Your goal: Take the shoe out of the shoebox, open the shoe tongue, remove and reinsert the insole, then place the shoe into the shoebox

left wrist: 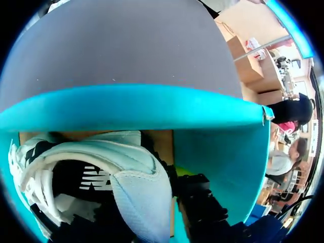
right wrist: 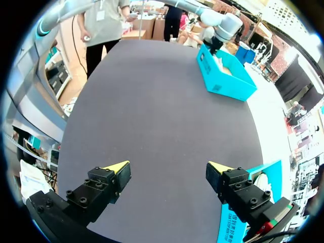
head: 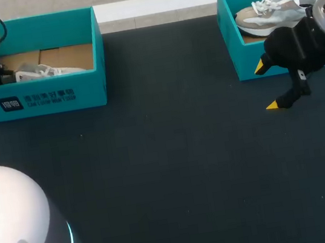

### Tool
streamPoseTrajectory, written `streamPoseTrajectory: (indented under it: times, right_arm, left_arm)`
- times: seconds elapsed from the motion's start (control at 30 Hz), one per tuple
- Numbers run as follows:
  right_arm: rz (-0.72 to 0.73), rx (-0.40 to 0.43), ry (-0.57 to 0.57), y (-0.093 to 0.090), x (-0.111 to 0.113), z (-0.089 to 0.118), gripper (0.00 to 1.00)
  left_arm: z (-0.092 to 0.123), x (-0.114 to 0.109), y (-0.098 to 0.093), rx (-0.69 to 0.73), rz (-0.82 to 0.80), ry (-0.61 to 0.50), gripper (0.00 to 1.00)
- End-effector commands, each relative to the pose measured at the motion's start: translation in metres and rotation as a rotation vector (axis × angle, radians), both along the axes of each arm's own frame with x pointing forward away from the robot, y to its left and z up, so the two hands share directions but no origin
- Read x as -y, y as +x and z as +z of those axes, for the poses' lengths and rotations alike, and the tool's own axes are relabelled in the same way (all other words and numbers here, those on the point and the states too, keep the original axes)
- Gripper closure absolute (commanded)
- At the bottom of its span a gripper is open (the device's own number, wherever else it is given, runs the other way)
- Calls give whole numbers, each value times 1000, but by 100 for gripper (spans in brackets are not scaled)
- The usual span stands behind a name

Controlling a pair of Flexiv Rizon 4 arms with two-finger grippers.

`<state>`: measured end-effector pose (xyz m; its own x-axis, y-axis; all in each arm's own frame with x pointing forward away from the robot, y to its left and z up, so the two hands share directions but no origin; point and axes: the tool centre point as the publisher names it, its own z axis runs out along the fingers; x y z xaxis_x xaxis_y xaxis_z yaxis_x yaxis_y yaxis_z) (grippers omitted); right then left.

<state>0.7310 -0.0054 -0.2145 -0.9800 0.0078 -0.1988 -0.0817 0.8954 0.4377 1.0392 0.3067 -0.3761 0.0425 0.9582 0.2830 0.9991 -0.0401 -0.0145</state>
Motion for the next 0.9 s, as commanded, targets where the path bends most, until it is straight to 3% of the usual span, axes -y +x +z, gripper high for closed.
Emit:
streamPoseTrajectory:
  times: [0.03, 0.1, 0.13, 0.17, 0.33, 0.5, 0.9]
  right_arm:
    - [-2, 0, -4, 1, -2, -1, 0]
    - [-2, 0, -4, 1, -2, -1, 0]
    - [-2, 0, -4, 1, -2, -1, 0]
    - [-2, 0, -4, 1, -2, -1, 0]
    - [-2, 0, -4, 1, -2, -1, 0]
    - [-2, 0, -4, 1, -2, -1, 0]
    - [-2, 0, -4, 1, -2, -1, 0]
  left_arm:
    - [4, 0, 2, -9, -13, -12, 54]
    - [3, 0, 5, -10, -21, -14, 51]
    - [3, -1, 6, -11, -22, -17, 40]
    - [3, -1, 6, -11, -23, -18, 39]
    - [13, 0, 5, -14, -32, -36, 49]
    - [21, 0, 5, -19, -43, -60, 52]
    - [43, 7, 3, -29, -75, -116, 50]
